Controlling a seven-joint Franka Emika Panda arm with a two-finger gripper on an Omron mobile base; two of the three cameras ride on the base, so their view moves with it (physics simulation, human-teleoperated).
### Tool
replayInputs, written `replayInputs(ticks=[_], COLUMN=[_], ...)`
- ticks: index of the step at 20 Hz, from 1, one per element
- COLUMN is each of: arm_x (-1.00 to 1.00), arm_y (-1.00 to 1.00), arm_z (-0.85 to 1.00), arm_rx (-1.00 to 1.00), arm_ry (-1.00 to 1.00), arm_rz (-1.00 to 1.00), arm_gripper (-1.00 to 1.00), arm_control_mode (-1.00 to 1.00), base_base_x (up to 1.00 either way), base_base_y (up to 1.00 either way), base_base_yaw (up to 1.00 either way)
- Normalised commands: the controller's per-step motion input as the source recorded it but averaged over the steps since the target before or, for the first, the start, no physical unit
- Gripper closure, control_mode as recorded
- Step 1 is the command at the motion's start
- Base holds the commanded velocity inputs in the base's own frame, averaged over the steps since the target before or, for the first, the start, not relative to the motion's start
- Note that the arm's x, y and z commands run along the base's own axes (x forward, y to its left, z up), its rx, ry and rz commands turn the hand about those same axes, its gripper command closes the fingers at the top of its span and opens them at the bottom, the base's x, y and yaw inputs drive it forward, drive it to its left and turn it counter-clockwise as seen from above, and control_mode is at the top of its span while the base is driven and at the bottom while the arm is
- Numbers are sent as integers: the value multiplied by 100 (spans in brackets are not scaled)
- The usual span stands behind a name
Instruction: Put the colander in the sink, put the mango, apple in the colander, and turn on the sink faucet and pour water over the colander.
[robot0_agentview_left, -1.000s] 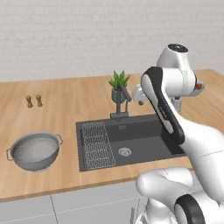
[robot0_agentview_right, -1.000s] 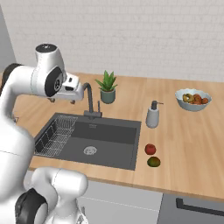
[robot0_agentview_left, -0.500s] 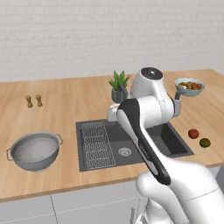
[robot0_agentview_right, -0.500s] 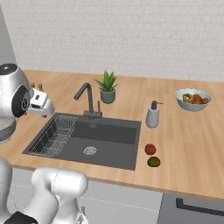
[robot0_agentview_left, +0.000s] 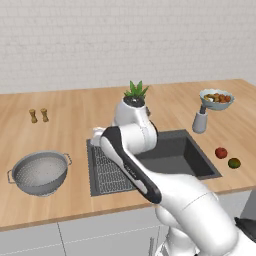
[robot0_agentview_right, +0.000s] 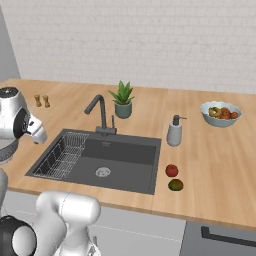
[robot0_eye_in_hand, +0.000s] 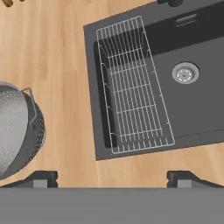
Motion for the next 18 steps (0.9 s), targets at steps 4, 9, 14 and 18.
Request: replayInputs(ticks=[4,9,14,18], arm_x=[87,76,60,42], arm_y=[83,83,80,77], arm_z=[-40,-37,-37,-39], arm_rx=[0,0,0,0], arm_ry=[21,28,26,21], arm_rz=[-7,-2,-6,0], arm_gripper=[-100,-100,-100,-100], arm_control_mode=[-100,-100,-100,-100], base_base_x=[0,0,0,0], base_base_y=[0,0,0,0], base_base_yaw=[0,0,0,0])
